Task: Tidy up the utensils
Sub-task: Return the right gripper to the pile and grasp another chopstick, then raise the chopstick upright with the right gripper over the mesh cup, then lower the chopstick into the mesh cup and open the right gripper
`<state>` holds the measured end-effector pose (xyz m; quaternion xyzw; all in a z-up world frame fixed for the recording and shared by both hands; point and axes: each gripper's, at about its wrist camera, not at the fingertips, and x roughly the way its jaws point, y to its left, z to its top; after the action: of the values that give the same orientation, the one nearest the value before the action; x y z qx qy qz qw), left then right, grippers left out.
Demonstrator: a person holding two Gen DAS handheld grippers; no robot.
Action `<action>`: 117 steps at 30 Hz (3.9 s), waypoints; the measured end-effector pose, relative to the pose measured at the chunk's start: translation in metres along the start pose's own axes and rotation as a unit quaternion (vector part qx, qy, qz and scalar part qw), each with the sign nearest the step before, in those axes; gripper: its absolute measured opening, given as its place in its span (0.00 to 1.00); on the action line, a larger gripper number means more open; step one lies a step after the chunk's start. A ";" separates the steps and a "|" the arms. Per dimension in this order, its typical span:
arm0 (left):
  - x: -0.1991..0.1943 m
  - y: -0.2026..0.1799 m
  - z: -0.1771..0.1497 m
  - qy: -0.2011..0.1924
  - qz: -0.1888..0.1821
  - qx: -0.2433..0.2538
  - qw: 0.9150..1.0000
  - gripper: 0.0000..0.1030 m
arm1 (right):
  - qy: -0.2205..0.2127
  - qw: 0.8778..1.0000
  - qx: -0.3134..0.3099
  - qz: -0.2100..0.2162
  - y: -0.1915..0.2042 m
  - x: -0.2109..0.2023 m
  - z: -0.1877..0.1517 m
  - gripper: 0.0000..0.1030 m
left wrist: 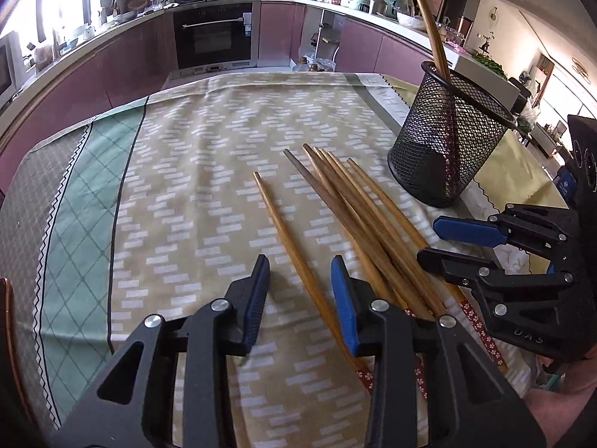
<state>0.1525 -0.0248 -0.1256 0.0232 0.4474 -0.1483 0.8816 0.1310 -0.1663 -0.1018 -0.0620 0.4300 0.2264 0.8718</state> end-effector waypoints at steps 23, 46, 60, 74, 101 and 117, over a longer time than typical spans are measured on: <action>0.002 0.005 0.002 -0.002 0.006 -0.024 1.000 0.08 | -0.008 0.998 0.057 0.013 -0.019 0.002 0.002 0.06; -0.019 -0.008 -0.015 -0.002 -0.051 0.004 0.999 0.07 | 0.005 0.998 0.003 0.064 -0.003 -0.009 -0.002 0.06; -0.021 -0.003 -0.010 0.003 -0.046 0.006 0.999 0.07 | -0.016 0.998 0.004 0.066 -0.008 -0.025 0.001 0.06; -0.116 -0.002 0.016 -0.100 -0.129 0.006 0.987 0.07 | -0.134 0.988 0.029 0.065 -0.035 -0.105 0.013 0.06; -0.174 -0.054 0.145 -0.240 -0.160 0.011 0.957 0.07 | -0.277 0.956 0.093 0.019 -0.105 -0.134 0.092 0.06; -0.059 -0.084 0.145 -0.092 -0.137 0.071 0.984 0.07 | -0.156 0.985 0.075 0.015 -0.102 -0.069 0.086 0.06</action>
<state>0.2094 -0.1156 0.0158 0.0108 0.3517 -0.3009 0.8863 0.2022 -0.2545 -0.0039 0.0457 0.3050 0.2132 0.9270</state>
